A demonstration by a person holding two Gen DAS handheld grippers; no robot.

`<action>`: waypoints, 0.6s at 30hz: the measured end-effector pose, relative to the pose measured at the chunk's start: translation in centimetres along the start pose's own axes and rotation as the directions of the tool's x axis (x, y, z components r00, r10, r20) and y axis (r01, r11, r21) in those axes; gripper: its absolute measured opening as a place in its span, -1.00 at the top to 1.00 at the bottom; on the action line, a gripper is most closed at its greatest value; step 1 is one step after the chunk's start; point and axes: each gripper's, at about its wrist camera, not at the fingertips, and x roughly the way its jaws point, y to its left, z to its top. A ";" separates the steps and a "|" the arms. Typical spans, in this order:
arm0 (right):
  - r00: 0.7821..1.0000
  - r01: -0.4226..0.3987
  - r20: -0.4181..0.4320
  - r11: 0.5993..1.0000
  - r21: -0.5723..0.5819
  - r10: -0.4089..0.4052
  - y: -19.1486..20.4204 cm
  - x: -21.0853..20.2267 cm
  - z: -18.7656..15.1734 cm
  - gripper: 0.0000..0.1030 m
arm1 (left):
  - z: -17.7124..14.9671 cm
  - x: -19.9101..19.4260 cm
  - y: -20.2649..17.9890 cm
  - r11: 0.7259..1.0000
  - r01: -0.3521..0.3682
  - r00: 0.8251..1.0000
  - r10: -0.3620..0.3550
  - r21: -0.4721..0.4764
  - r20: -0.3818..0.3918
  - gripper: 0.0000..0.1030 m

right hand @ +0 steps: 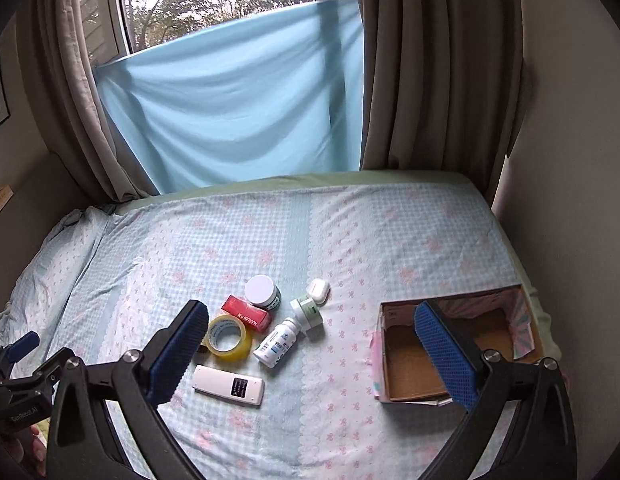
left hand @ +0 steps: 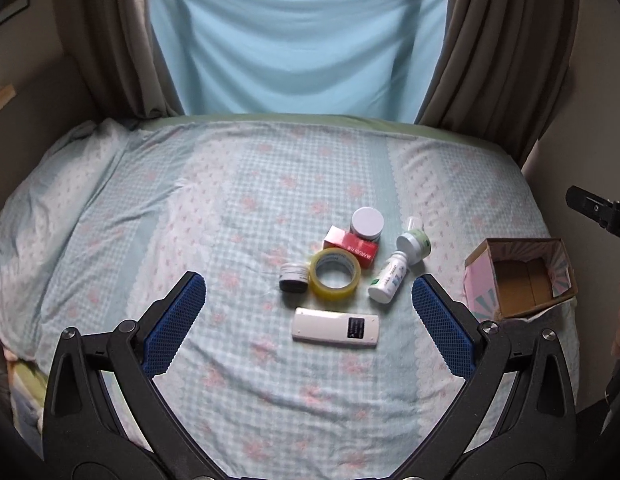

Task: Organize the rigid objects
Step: 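Grasp the yellow tape roll with the left tool while the right tool grasps the green mud-mask jar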

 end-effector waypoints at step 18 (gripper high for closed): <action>0.931 0.095 -0.350 0.859 0.502 0.102 -1.7 26.3 -4.0 -0.99 | -3.4 27.2 -4.0 0.884 0.227 0.950 -0.108 0.409 -0.294 -0.99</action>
